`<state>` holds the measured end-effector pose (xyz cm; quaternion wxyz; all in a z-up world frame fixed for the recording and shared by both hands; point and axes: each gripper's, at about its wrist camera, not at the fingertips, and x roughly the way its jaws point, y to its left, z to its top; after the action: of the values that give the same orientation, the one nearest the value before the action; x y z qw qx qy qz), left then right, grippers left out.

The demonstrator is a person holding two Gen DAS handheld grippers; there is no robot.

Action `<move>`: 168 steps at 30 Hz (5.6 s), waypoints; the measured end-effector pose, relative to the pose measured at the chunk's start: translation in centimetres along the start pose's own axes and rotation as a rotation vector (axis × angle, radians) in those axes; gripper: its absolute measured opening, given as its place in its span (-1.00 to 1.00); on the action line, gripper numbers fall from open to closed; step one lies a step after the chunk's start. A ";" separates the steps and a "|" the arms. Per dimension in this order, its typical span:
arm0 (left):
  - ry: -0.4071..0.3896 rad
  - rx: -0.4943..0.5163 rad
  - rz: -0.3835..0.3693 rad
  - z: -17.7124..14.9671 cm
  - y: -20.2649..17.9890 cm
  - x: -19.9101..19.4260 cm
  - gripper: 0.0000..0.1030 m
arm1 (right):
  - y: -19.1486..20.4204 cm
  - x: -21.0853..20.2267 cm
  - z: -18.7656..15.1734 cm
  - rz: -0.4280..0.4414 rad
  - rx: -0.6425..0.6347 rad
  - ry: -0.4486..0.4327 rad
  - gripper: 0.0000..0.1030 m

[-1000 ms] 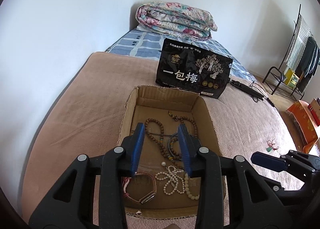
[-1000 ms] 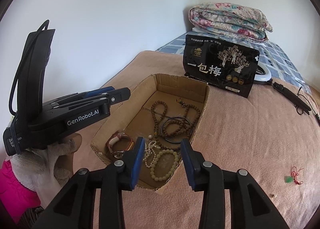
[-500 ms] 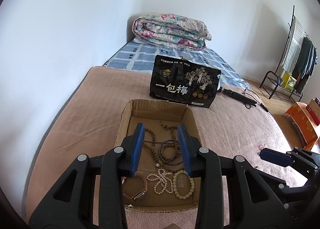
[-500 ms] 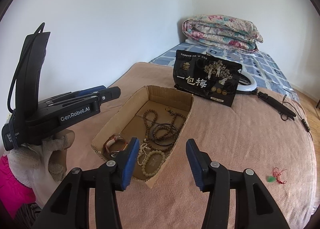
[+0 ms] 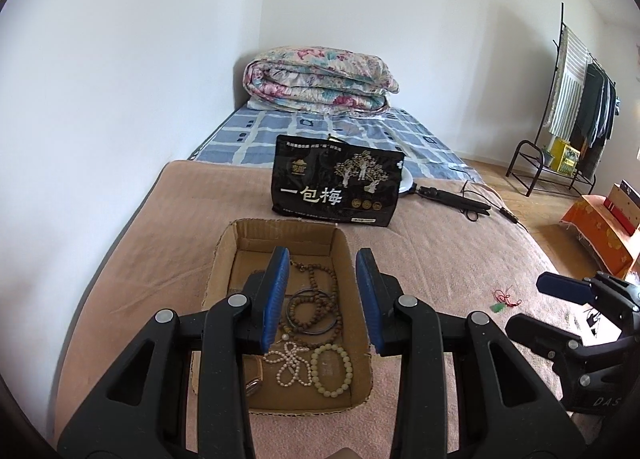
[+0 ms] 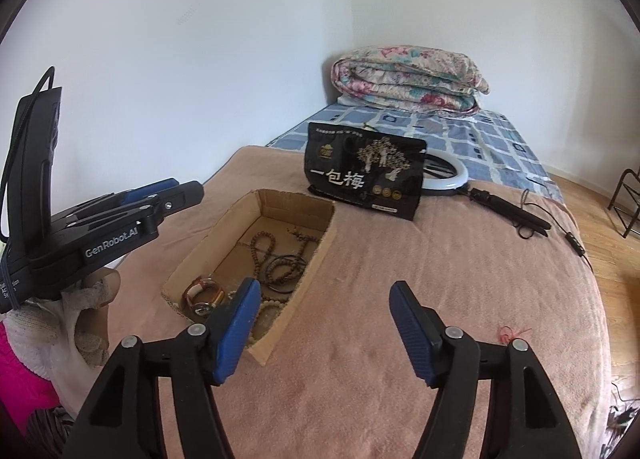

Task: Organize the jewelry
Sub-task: 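Pull both grippers back from the box toward the remaining items on the bed, then lower the left gripper around the last white pearl while the right approaches the green jade pendant, then close the left gripper on the pearl while the right grasps the green pendant, then carry the pearl with the left gripper over the box while the right carries the pendant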

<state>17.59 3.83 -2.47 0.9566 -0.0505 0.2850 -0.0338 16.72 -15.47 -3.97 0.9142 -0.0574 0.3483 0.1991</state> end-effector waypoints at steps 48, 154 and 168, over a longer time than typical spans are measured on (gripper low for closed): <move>0.062 0.149 -0.166 -3.8 -14.1 2.7 0.23 | -16.9 -4.7 -3.7 -0.351 0.176 -0.031 1.00; 0.199 0.256 -0.308 -8.4 -20.1 7.8 -0.70 | -22.0 1.4 -7.5 -0.085 0.189 0.087 -0.37; 0.092 0.191 -0.247 -5.1 -13.3 1.6 -0.70 | -16.0 -3.5 -2.5 -0.080 0.109 0.028 -0.37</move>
<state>15.67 -9.92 -6.04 0.9315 0.0079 0.3158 -0.1805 19.25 -31.85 -4.11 0.9183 -0.0240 0.3686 0.1423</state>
